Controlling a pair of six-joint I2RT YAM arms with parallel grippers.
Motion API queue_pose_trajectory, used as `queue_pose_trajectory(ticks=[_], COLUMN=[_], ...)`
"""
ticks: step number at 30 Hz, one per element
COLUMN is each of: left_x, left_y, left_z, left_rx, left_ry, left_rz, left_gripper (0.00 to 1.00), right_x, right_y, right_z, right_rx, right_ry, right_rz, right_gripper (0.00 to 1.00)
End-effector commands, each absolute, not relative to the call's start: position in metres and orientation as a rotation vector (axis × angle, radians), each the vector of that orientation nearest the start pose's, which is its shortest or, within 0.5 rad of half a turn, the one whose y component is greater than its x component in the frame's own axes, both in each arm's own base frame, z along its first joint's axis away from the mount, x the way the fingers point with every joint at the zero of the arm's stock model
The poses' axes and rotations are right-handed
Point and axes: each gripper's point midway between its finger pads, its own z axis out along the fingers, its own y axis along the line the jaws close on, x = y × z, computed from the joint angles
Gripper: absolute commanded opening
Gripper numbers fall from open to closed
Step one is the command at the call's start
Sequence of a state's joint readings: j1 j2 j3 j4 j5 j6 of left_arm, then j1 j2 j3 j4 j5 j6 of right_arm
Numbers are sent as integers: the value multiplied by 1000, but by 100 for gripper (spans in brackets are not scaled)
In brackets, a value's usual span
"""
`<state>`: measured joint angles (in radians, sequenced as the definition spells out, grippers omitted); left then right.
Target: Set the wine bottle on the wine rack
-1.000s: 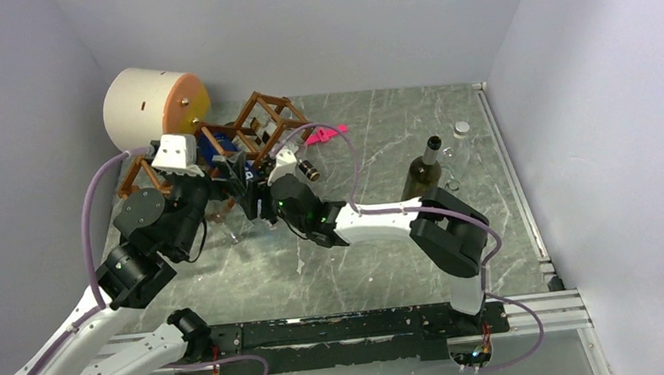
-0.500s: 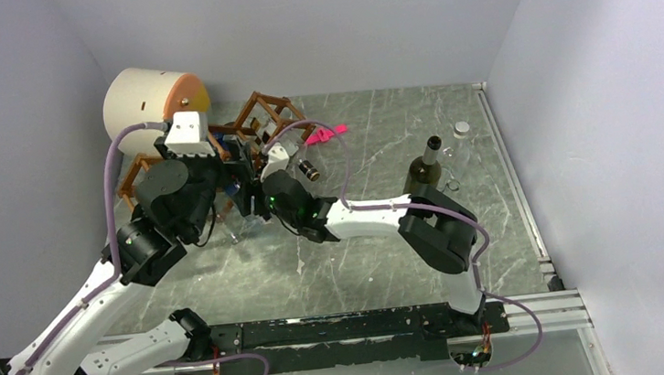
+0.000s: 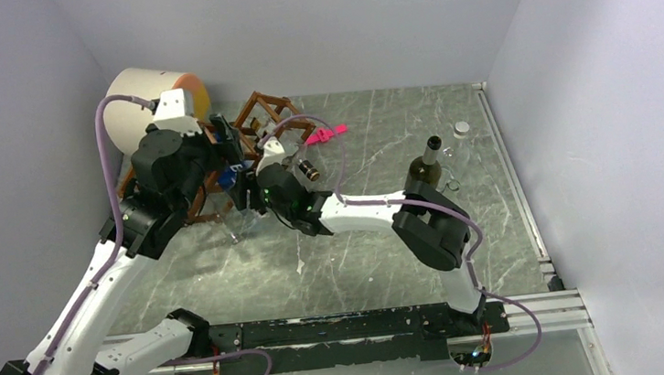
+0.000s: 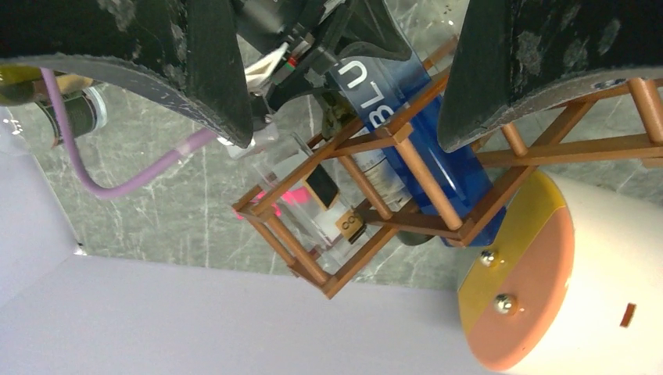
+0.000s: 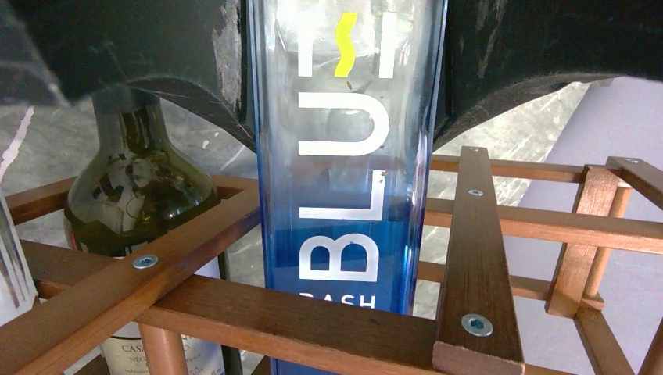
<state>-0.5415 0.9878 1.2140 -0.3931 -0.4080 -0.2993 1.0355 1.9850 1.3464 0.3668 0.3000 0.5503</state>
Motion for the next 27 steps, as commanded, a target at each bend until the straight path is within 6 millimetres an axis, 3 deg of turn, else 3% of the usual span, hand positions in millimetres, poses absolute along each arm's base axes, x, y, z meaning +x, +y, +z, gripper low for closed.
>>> queue_pose_trajectory(ticks=[1, 3, 8, 17, 21, 27], left_x=[319, 323, 327, 323, 323, 325], left_y=[-115, -105, -58, -2, 22, 40], left_z=[361, 353, 337, 297, 279, 253], left_rx=[-120, -140, -264, -465, -560, -643], left_ry=[1784, 1814, 1861, 1944, 1969, 2007], left_rz=[-333, -308, -173, -63, -40, -21], left_gripper=[91, 91, 91, 94, 94, 89], right_x=[359, 362, 365, 360, 356, 347], right_y=[493, 495, 497, 499, 494, 484], right_z=[217, 214, 218, 215, 222, 243], right_rx=[-111, -121, -135, -199, -210, -220], right_ry=[1720, 1729, 1715, 1711, 1699, 1671], right_rz=[869, 850, 843, 852, 861, 880], right_gripper=[50, 51, 54, 86, 90, 91])
